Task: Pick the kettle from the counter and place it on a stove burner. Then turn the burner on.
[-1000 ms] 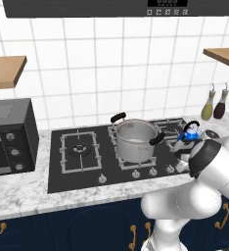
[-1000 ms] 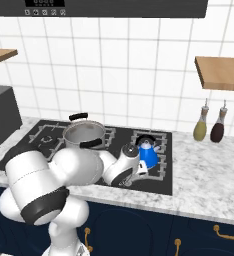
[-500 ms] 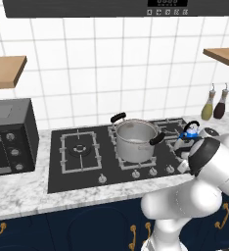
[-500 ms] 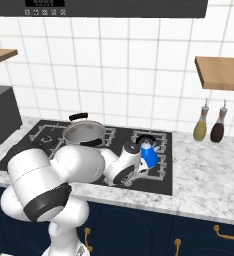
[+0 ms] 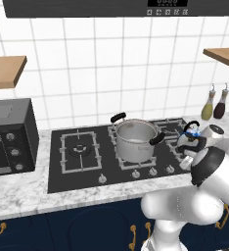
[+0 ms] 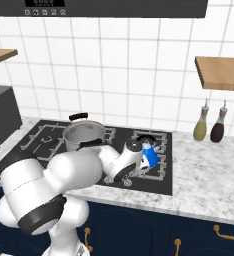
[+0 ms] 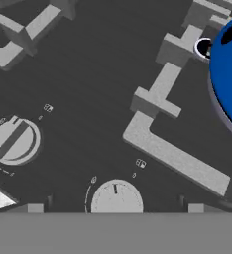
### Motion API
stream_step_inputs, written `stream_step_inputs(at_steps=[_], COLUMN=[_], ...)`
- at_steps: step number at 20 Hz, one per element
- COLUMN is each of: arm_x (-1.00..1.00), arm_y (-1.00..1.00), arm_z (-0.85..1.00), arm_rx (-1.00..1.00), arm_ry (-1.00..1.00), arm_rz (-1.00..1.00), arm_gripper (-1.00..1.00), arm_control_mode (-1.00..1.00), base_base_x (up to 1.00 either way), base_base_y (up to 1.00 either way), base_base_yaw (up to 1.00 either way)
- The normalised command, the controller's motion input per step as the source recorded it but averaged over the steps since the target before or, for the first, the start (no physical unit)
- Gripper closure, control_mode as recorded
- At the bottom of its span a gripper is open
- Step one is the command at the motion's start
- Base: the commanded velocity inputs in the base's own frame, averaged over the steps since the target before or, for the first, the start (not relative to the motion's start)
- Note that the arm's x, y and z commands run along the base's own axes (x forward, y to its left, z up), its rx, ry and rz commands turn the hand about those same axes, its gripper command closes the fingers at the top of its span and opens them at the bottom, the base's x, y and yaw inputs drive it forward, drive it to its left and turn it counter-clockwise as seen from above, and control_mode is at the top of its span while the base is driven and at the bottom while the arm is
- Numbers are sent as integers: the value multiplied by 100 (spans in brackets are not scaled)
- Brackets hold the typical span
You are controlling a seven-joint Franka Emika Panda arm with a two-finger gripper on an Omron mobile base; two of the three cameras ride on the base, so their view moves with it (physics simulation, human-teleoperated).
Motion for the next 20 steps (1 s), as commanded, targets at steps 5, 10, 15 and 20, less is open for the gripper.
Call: stream_step_inputs(at_steps=[5, 10, 15, 20], arm_x=[-86, -100, -100, -27], arm_y=[-78, -100, -64, 56], arm_z=[38, 15, 81, 100], arm_rx=[17, 32, 33, 0], arm_ry=[-17, -39, -72, -53], arm_rz=[-4, -2, -3, -20], arm_gripper=[-100, -100, -100, -100], arm_control_mode=[-100, -100, -100, -100], base_base_x=[0, 0, 0, 0], base_base_y=[0, 0, 0, 0], base_base_yaw=[0, 0, 0, 0])
